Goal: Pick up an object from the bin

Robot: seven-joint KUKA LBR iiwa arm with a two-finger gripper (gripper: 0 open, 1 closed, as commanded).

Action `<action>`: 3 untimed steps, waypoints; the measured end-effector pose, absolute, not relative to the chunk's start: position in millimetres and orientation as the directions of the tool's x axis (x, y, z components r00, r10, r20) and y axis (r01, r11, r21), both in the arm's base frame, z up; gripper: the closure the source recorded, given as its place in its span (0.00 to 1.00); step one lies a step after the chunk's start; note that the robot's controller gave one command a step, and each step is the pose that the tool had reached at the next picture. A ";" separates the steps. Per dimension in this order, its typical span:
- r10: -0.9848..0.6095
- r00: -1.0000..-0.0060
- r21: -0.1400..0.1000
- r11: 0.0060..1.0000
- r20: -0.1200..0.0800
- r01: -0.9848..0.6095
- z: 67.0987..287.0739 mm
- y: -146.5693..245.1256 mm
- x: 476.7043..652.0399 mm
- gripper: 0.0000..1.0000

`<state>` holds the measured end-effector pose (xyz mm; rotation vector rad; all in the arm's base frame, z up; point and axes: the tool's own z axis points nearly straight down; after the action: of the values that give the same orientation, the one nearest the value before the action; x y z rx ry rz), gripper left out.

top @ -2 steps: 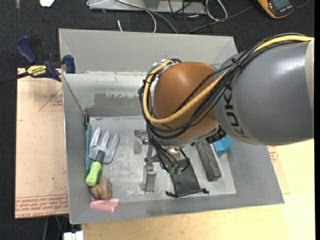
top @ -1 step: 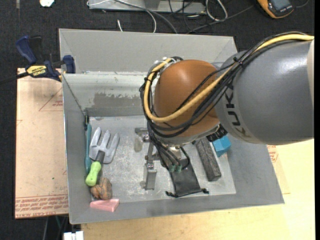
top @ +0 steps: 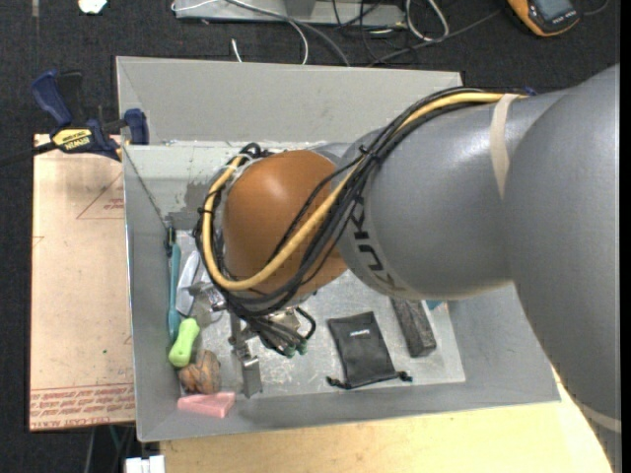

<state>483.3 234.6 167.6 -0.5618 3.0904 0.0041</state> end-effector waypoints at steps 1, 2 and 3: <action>-0.562 -0.827 -0.001 0.827 -0.005 -0.562 157.3 249.9 491.3 0.00; -0.732 -0.682 0.007 0.682 0.002 -0.732 97.4 249.3 479.9 0.00; -0.924 -0.383 -0.009 0.383 0.002 -0.924 74.9 245.7 503.3 0.00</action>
Offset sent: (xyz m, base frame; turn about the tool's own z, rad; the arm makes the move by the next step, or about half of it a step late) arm -0.0029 0.0144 -0.0676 -0.4628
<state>503.3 245.7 74.9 -1.7428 2.6097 -0.0140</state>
